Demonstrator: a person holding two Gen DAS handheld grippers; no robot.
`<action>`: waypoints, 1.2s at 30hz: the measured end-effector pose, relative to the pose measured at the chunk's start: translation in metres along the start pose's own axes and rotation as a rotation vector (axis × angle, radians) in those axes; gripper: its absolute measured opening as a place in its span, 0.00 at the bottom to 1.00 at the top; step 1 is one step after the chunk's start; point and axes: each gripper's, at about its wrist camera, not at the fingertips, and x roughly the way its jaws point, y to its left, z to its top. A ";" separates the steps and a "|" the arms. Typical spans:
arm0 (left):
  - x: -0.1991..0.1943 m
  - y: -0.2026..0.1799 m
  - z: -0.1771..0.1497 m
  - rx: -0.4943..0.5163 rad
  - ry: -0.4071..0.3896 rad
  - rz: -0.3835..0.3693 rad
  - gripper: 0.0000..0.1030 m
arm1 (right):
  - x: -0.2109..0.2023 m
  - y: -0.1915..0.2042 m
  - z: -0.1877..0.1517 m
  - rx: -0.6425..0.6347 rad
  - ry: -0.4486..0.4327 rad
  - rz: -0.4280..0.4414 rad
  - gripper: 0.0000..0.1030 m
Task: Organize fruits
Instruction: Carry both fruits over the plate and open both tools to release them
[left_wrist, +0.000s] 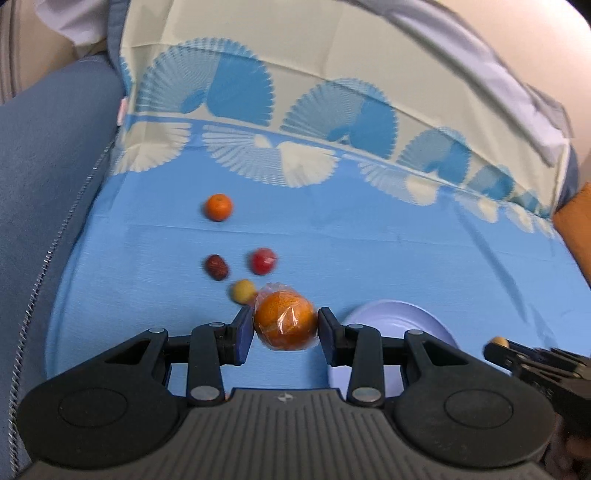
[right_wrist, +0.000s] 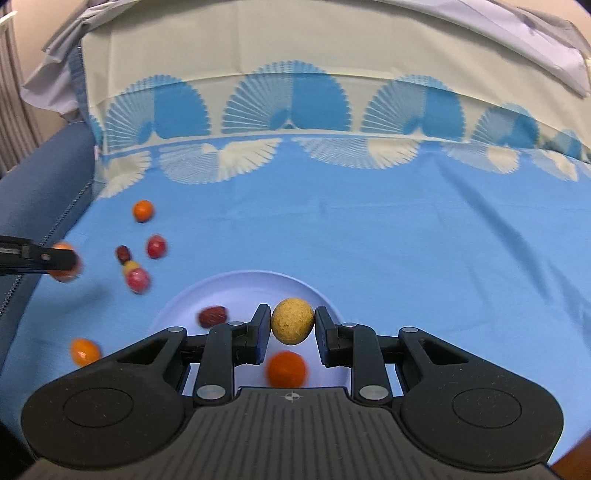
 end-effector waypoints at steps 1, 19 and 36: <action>-0.001 -0.005 -0.003 0.007 0.000 -0.014 0.40 | -0.002 -0.004 -0.002 0.000 0.000 -0.005 0.26; 0.044 -0.056 -0.028 0.215 0.095 -0.091 0.40 | 0.007 -0.001 -0.007 -0.060 0.018 0.043 0.26; 0.055 -0.084 -0.045 0.378 0.102 -0.077 0.40 | 0.018 0.014 -0.009 -0.114 0.043 0.079 0.26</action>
